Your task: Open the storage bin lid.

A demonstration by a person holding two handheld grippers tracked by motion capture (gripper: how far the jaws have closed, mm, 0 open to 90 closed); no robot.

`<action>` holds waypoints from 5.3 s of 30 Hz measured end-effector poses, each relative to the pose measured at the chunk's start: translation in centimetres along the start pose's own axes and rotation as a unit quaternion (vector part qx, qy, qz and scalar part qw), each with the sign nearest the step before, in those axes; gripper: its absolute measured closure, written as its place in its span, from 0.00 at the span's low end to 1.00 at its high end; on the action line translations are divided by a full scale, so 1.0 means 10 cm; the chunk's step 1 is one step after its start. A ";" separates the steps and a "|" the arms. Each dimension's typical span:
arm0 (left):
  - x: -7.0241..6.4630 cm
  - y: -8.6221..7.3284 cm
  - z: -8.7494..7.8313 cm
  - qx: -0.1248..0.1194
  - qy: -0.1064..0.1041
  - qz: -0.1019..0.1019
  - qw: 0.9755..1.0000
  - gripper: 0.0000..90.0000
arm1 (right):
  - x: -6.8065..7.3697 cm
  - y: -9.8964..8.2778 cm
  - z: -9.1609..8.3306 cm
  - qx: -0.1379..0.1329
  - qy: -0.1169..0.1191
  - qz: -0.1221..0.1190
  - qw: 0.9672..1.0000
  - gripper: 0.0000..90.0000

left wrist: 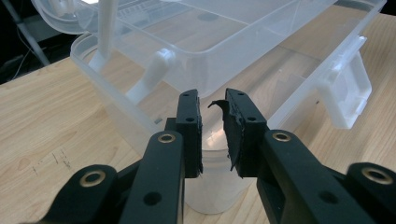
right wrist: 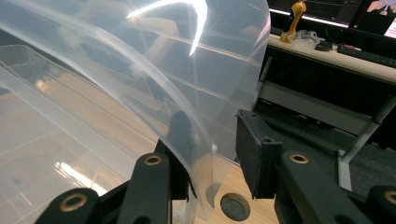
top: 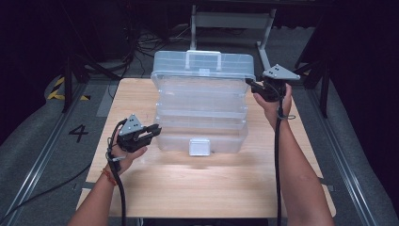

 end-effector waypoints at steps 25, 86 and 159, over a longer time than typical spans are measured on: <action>0.03 -0.11 -0.27 0.043 0.024 0.026 0.998 0.78 | 0.00 0.03 0.03 -0.007 -0.014 0.005 1.000 0.77; -0.08 -1.03 -0.32 0.167 -0.005 -0.031 0.985 0.19 | -0.16 0.16 0.17 -0.001 0.003 0.020 1.000 0.81; -0.09 -1.04 -0.32 0.164 -0.001 -0.036 0.986 0.19 | -0.64 0.32 0.83 0.054 0.029 0.070 0.996 0.91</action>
Point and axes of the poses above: each handheld gripper's, and its own axes: z roughly forward along the jaws, y roughly out of its top, x roughly to its left, the point moved 2 cm from there along z, roughly forward along the jaws, and after that the axes turned 1 degree about x, right-handed, at the moved point
